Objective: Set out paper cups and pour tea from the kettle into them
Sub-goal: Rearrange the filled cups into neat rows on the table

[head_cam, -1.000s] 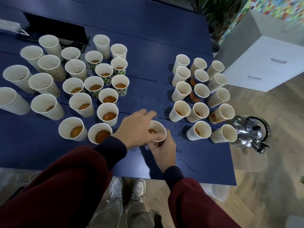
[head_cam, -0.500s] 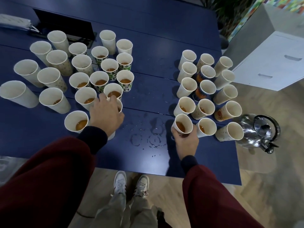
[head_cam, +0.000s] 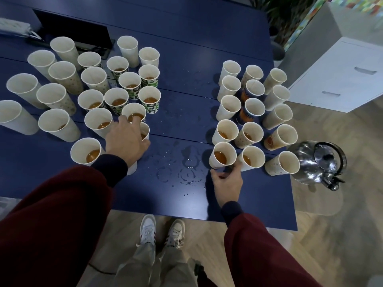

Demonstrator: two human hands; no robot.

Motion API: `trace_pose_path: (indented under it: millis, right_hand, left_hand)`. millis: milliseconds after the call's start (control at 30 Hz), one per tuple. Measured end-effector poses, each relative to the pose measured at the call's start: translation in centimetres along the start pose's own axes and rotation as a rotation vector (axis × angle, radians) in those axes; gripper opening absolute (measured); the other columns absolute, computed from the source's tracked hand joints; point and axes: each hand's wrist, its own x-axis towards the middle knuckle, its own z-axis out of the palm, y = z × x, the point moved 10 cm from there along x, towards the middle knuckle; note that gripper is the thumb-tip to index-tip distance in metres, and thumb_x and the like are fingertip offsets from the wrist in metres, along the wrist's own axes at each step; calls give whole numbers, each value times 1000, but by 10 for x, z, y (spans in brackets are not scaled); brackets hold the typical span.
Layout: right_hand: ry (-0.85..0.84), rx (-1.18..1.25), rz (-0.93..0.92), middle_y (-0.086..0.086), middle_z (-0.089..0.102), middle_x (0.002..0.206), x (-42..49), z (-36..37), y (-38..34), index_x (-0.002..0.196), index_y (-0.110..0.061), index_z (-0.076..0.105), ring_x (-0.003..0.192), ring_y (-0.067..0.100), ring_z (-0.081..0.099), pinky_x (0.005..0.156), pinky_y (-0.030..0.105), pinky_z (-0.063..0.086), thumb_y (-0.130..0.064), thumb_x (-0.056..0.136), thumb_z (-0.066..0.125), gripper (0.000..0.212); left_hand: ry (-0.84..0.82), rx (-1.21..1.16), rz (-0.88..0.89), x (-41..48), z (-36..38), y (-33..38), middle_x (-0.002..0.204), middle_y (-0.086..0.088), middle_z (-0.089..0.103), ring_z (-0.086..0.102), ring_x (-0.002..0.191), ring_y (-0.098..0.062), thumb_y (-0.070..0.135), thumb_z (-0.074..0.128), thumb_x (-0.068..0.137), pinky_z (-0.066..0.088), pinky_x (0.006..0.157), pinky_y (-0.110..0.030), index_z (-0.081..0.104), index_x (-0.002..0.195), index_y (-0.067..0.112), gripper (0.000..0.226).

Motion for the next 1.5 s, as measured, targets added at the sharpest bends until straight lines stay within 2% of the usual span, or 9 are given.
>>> trace_pose_path:
  millis: [167,267,400,567,667,900,1067,1233,1500]
  right_hand:
    - [94,80,153,-1,63,100,-31,-4,17,111,-16,54,76,-1,62,86,43,56,-4,83,73,35]
    - [-12,115,86,0,65,90,-48,15,5,100,-19,59,73,9,63,79,44,58,-6,85,74,25]
    - [-241,175,-83,-3,66,93,-55,51,-41,103,-15,62,80,8,64,74,27,56,-5,85,76,25]
    - [-444,51,-289,-11,54,133,-38,88,-104,137,-20,47,121,0,51,104,24,43,-31,79,81,68]
    - [-479,70,-324,-8,52,141,-23,102,-134,142,-24,41,125,4,51,104,30,46,-35,74,86,82]
    - [-448,169,-328,-11,67,110,13,122,-163,119,-31,53,100,7,65,87,36,56,-28,70,88,60]
    - [-352,199,-281,-11,72,100,54,129,-176,109,-32,59,92,6,69,80,31,56,-27,73,89,47]
    - [-232,200,-219,-11,72,102,124,136,-191,110,-30,60,94,9,69,84,38,58,-36,74,87,46]
    - [-18,164,-100,-12,70,99,234,155,-185,109,-27,59,90,2,66,83,22,52,-25,74,89,46]
  left_hand:
    - [15,-44,36,-1,-3,16,120,-21,51,55,102,-40,41,68,84,49,78,-47,46,130,14,58]
    - [25,-149,40,-5,-12,28,120,-17,50,55,105,-40,38,70,82,49,77,-49,51,125,16,52]
    - [-23,-254,40,-10,-19,43,122,-13,50,54,109,-39,36,71,80,49,82,-47,53,125,18,52]
    - [-51,-313,101,-14,-30,59,119,-9,53,55,109,-33,34,74,78,46,83,-41,54,124,22,52]
    - [-55,-367,193,-12,-33,68,113,-8,55,56,102,-30,35,74,74,48,85,-41,56,118,23,49]
    - [-85,-361,287,24,-38,72,100,0,54,56,95,-24,54,68,66,47,79,-38,53,109,31,51]
    - [-139,-514,272,82,-56,65,111,5,51,54,97,-15,69,68,71,48,87,-37,48,129,32,72]
    - [70,-612,107,183,-80,28,124,-12,55,56,111,-28,55,70,83,45,94,-39,51,129,12,66]
    - [113,-469,61,289,-63,14,130,-18,44,46,116,-36,41,76,80,44,101,-46,44,137,10,73]
